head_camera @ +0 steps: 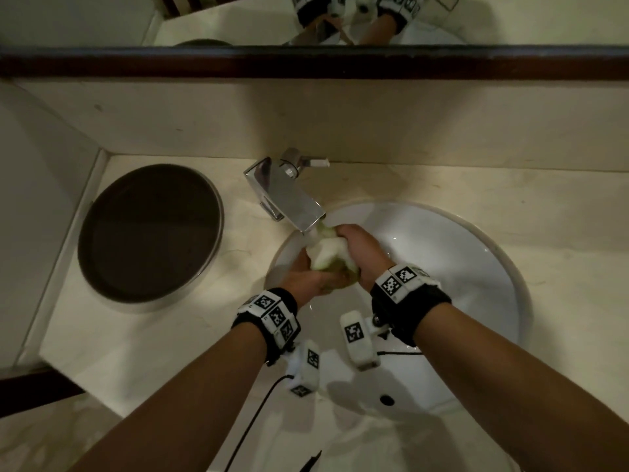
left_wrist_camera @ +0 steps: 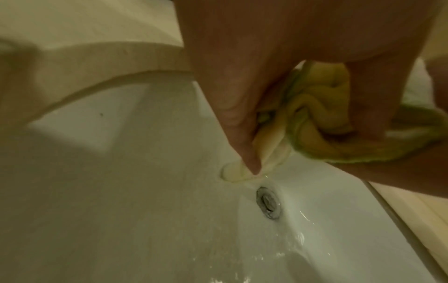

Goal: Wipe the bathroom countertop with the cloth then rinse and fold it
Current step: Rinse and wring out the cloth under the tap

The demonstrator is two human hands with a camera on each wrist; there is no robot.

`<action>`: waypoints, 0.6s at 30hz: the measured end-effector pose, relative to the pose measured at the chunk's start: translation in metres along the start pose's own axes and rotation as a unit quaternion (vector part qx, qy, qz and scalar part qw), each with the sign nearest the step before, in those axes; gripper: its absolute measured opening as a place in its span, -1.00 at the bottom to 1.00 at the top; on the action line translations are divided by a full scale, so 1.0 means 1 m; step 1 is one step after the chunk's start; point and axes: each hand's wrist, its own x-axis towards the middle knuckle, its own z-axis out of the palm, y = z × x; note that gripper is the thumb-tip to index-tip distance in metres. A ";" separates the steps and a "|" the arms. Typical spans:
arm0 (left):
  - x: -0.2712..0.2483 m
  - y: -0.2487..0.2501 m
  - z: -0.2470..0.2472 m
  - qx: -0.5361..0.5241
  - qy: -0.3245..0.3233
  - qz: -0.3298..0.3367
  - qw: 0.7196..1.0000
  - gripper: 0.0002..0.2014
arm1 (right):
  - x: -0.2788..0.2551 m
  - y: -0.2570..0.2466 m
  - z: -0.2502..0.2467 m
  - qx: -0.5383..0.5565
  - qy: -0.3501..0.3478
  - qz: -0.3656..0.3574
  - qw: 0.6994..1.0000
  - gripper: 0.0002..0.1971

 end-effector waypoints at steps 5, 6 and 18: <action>0.017 0.001 -0.001 0.031 0.046 0.073 0.996 -0.52 | -0.009 -0.006 -0.007 -0.136 -0.001 -0.032 0.990 -0.64; 0.021 0.003 -0.003 0.081 0.043 0.092 0.992 -0.48 | -0.009 -0.004 -0.011 -0.143 0.003 -0.023 0.989 -0.62; 0.007 0.012 0.010 0.316 -0.037 0.106 0.942 -0.38 | 0.008 0.002 0.001 -0.093 0.040 -0.021 0.995 -0.86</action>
